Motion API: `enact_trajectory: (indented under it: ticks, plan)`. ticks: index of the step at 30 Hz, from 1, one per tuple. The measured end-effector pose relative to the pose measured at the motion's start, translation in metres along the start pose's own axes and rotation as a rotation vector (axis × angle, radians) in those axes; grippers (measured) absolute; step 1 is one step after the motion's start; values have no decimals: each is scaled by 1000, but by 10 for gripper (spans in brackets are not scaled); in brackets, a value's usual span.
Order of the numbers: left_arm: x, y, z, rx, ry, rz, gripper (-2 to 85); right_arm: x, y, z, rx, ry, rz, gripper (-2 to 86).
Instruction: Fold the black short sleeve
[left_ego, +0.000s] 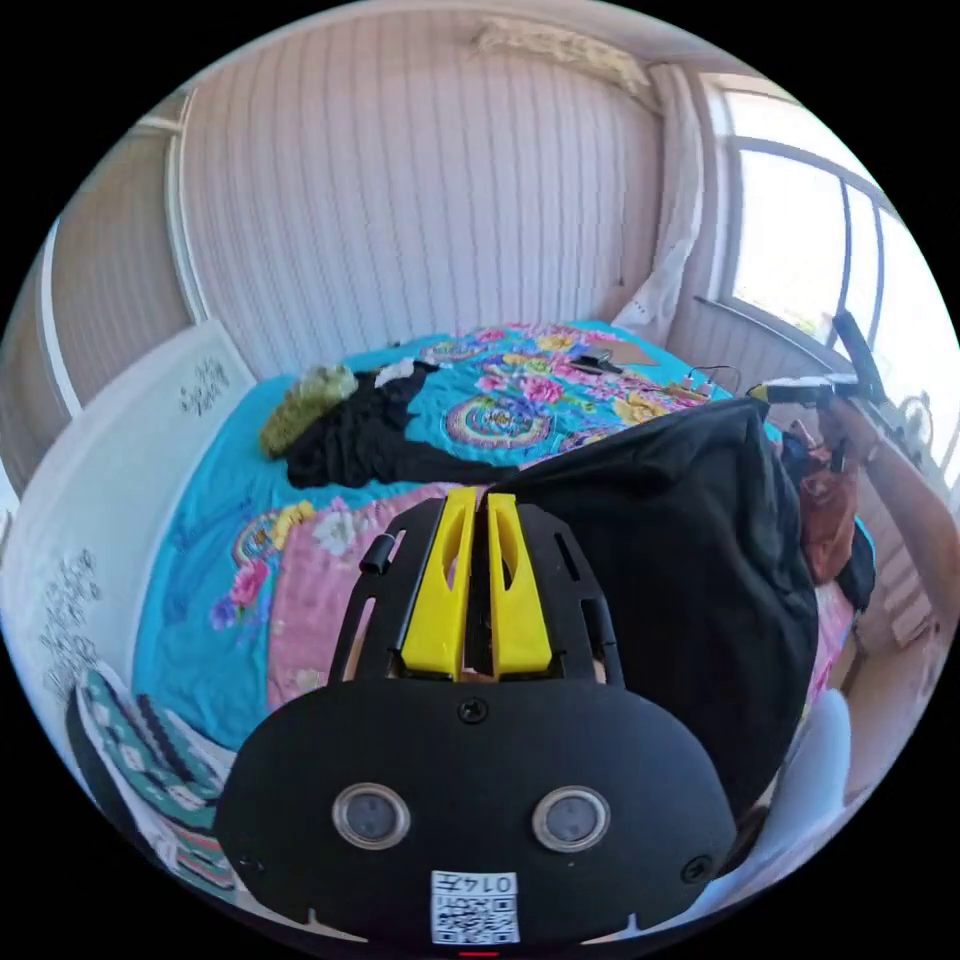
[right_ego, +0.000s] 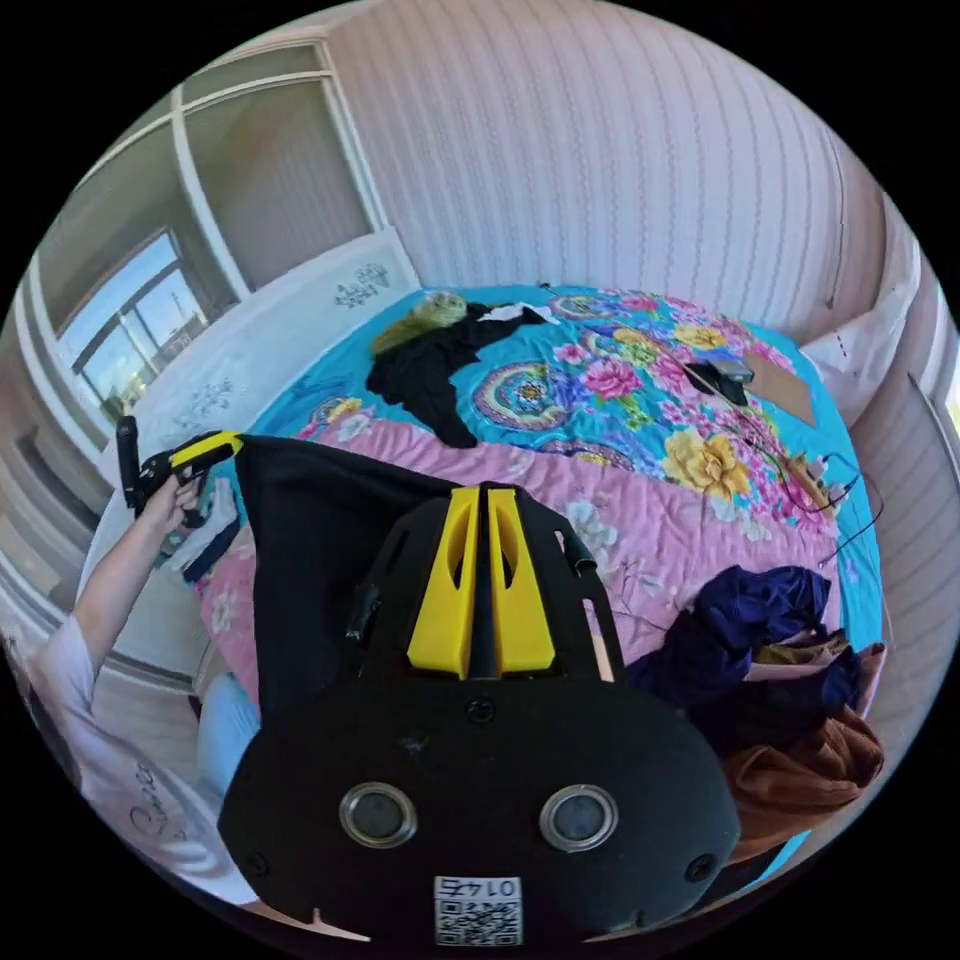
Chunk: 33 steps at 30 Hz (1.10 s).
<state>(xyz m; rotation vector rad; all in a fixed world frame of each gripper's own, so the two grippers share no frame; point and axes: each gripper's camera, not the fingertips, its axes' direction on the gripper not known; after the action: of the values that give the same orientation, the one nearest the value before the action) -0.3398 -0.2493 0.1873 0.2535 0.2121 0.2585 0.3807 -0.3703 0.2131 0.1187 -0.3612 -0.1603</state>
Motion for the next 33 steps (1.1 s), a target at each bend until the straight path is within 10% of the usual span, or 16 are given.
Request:
enact_trajectory:
  ticks: [6, 15, 33]
  plan:
    - [-16, 63, 90, -148, 50, 56, 39, 48, 80, 109, -67, -22, 89, 82]
    - [17, 274, 55, -331, 360, -179, 81, 81, 323, 47, -40, -52, 302, 129]
    - [3, 281, 54, -248, 372, -213, -10, 33, 398, 55, -180, -271, 238, 3]
